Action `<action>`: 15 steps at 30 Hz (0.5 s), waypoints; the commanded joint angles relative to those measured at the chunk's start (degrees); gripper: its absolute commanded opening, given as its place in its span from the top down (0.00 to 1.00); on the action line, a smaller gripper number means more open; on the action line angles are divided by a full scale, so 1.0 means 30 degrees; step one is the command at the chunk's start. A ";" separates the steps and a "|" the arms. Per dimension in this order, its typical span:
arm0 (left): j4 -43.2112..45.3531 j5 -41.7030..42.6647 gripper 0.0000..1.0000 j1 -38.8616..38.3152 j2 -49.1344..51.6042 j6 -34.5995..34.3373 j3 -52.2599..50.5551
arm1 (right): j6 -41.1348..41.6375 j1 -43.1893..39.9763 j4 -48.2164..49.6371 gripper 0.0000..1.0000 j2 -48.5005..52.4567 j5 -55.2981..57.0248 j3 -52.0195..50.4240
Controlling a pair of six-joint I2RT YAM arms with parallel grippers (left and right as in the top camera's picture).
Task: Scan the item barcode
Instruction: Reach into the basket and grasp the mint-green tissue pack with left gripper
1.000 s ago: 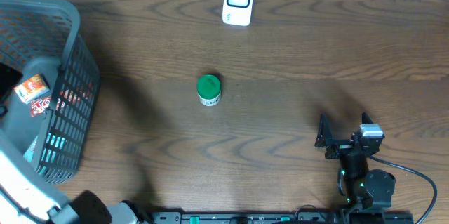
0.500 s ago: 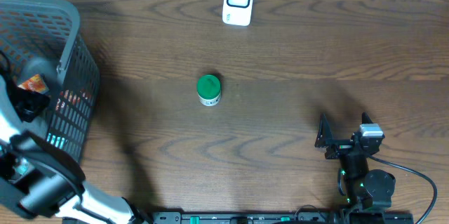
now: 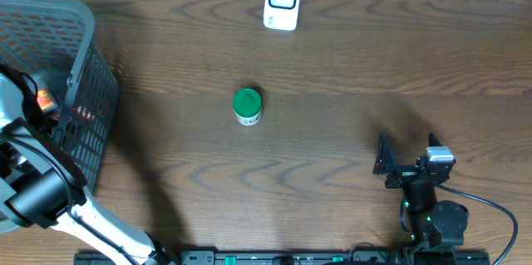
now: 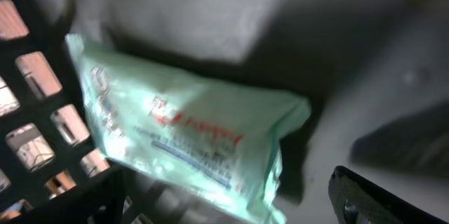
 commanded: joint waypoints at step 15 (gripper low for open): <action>0.3898 -0.1887 0.59 0.0102 0.0211 -0.0976 -0.5421 | -0.0168 0.0087 -0.0073 0.01 -0.0102 0.0066 -0.0022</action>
